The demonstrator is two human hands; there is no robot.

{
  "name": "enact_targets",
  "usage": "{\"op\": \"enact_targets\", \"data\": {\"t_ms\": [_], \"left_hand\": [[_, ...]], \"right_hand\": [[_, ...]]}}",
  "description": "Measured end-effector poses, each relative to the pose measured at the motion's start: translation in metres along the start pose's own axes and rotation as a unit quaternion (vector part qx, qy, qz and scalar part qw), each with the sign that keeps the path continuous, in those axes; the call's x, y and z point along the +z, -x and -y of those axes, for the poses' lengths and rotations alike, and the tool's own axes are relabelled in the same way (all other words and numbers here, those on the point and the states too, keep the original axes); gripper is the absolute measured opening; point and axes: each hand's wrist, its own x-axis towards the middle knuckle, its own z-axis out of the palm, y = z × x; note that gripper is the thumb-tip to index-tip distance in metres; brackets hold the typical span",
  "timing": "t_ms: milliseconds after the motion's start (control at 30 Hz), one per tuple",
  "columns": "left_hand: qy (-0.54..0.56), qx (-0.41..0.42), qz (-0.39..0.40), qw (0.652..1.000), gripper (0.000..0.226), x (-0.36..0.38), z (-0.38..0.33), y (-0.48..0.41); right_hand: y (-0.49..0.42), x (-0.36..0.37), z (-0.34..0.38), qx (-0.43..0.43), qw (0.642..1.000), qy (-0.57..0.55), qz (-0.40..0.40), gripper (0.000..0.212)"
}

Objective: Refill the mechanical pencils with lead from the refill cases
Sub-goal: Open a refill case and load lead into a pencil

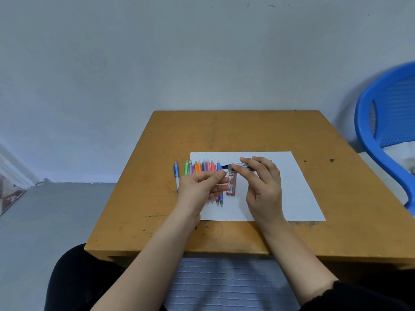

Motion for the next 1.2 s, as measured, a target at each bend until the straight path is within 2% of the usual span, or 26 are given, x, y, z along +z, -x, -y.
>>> {"op": "enact_targets", "data": {"t_ms": [267,467,700,1000,1200], "left_hand": [[-0.026,0.048,-0.023,0.998,0.008,-0.0031,0.0025,0.0005],[-0.027,0.049,-0.02,0.998,0.013,0.0011,0.0028,0.0004],[-0.017,0.054,-0.033,0.998,0.004,0.0046,0.0017,-0.0012],[0.003,0.073,-0.063,0.995,0.009,-0.002,0.0064,-0.0037],[0.028,0.092,-0.022,0.995,0.016,0.0,0.0093,-0.0026]], "right_hand": [[0.0001,-0.0015,-0.0004,0.036,0.999,-0.008,0.002,0.039],[-0.0008,-0.0024,0.0015,0.044,0.999,-0.008,0.011,0.038],[-0.0005,-0.002,0.0021,0.048,0.998,-0.022,0.016,0.039],[0.0006,-0.0024,0.0001,0.09,0.994,-0.048,0.023,0.039],[0.0009,-0.0027,0.0002,0.106,0.991,-0.073,0.021,0.037]]}}
